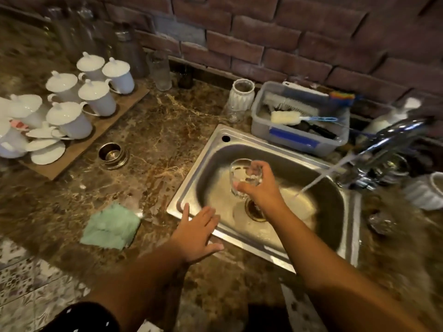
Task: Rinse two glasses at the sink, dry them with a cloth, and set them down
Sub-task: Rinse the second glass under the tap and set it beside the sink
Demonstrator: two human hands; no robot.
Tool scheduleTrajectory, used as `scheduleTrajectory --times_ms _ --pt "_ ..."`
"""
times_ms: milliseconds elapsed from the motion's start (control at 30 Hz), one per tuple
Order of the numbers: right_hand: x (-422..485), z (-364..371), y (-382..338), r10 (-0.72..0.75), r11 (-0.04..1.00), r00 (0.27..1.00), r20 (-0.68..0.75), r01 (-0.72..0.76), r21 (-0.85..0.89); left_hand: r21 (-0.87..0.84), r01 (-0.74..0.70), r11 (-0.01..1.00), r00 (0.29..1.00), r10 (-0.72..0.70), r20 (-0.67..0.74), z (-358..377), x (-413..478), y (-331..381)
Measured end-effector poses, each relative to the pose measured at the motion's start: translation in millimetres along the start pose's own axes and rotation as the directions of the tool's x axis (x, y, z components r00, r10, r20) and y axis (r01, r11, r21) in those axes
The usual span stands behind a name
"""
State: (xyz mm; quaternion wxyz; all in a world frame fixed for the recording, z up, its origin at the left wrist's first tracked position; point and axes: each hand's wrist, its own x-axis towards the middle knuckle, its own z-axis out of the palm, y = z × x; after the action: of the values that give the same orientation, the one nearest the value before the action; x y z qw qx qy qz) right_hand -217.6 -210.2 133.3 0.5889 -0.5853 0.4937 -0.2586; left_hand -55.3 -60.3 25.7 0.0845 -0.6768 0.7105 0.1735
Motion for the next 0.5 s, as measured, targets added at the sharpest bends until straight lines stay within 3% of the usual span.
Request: scheduleTrajectory --times_ms 200,300,400,500 --pt "-50.9 -69.9 28.4 0.076 0.996 0.987 -0.144 -0.068 0.056 -0.091 0.029 0.995 0.992 -0.018 0.127 -17.2 35.2 99.8" --pt "-55.3 -96.2 29.7 0.085 0.993 0.97 -0.227 -0.063 0.102 -0.398 0.156 0.904 0.968 -0.06 0.242 -32.6 48.9 118.3" --pt "-51.0 -115.5 27.5 0.093 0.992 0.952 -0.292 -0.065 0.106 -0.79 0.385 0.477 0.915 -0.089 0.393 -68.5 68.8 126.4" --pt "-42.8 -126.4 22.1 0.107 0.99 0.941 -0.322 -0.071 0.122 -0.91 0.408 0.071 0.911 -0.097 0.401 -106.0 88.6 135.9"
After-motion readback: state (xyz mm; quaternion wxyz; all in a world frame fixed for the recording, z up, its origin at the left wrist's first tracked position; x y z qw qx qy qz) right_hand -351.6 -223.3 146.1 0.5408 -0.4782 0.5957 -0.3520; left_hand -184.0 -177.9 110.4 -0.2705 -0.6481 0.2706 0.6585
